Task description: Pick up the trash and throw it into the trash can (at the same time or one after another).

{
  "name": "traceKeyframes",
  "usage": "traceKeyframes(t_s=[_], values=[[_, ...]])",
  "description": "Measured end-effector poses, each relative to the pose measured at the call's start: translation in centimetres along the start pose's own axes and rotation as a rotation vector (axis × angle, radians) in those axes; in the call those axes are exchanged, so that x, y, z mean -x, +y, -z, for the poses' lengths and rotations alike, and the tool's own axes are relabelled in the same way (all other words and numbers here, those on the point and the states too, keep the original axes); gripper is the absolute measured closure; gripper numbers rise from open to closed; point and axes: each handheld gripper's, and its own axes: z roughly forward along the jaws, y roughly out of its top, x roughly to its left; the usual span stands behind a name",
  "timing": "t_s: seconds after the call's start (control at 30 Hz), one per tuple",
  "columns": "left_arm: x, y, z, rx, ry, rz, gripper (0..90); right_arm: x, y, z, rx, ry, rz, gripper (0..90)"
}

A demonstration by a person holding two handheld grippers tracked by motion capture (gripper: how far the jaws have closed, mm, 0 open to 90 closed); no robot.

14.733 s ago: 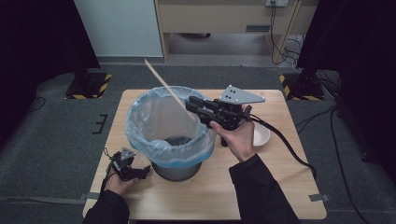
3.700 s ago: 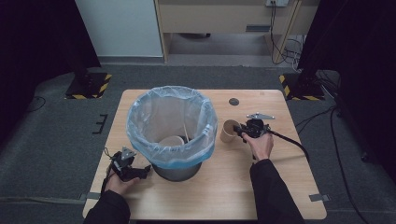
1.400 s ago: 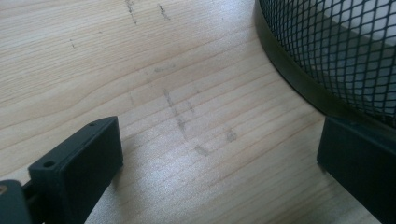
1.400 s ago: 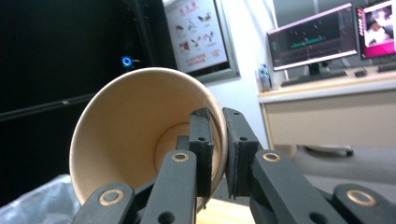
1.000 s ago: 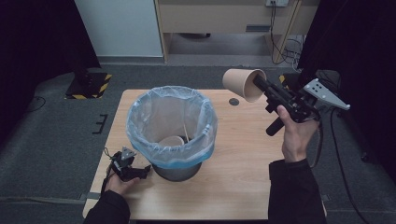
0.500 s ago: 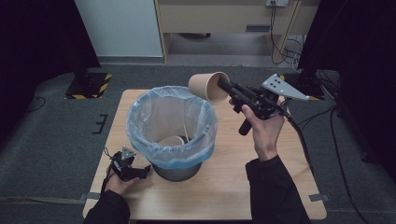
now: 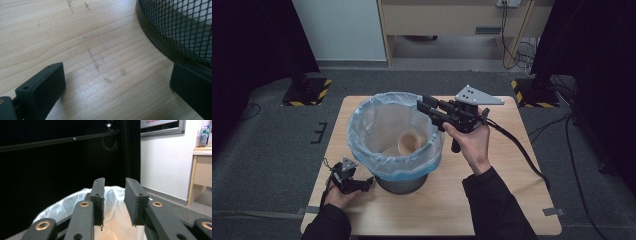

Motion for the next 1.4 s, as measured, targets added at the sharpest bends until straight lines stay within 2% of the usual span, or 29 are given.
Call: traceKeyframes(t_s=[0.07, 0.17, 0.23, 0.33, 0.5, 0.83, 0.93, 1.13, 1.23, 1.33, 1.4], values=[[0.0, 0.0, 0.0, 0.000, 0.000, 0.000, 0.0, 0.4, 0.0, 0.5, 0.008, -0.014, 0.000, 59.7], [0.0, 0.0, 0.0, 0.000, 0.000, 0.000, 0.0, 1.5, -0.1, 1.7, 0.024, -0.072, 0.008, 46.4], [0.0, 0.0, 0.0, 0.000, 0.000, 0.000, 0.0, 2.4, -0.3, 2.7, 0.031, -0.112, 0.005, 40.5], [0.0, 0.0, 0.0, 0.000, 0.000, 0.000, 0.0, 3.8, -1.1, 4.1, 0.026, -0.169, 0.001, 35.3], [0.0, 0.0, 0.0, 0.000, 0.000, 0.000, 0.0, 5.8, -3.6, 5.7, -0.015, -0.214, -0.039, 31.1], [0.1, 0.0, 0.0, 0.000, 0.004, 0.003, 0.0, 9.2, -11.0, 7.9, -0.193, -0.300, -0.098, 25.9], [0.1, 0.0, 0.0, 0.000, 0.004, 0.003, 0.0, 10.2, -13.2, 8.5, -0.269, -0.333, -0.097, 24.6], [0.0, 0.0, 0.0, 0.000, 0.002, 0.004, 0.0, 12.4, -17.8, 10.3, -0.437, -0.385, -0.146, 21.5], [0.0, 0.0, 0.0, 0.000, -0.004, -0.001, 0.0, 13.4, -19.8, 11.5, -0.487, -0.420, -0.174, 20.4], [-0.1, -0.1, 0.1, -0.004, -0.012, -0.012, 0.0, 14.2, -21.0, 12.8, -0.557, -0.473, -0.155, 18.8], [-0.2, -0.1, 0.1, -0.004, -0.014, -0.016, 0.0, 14.7, -21.3, 13.5, -0.583, -0.505, -0.136, 18.0]])
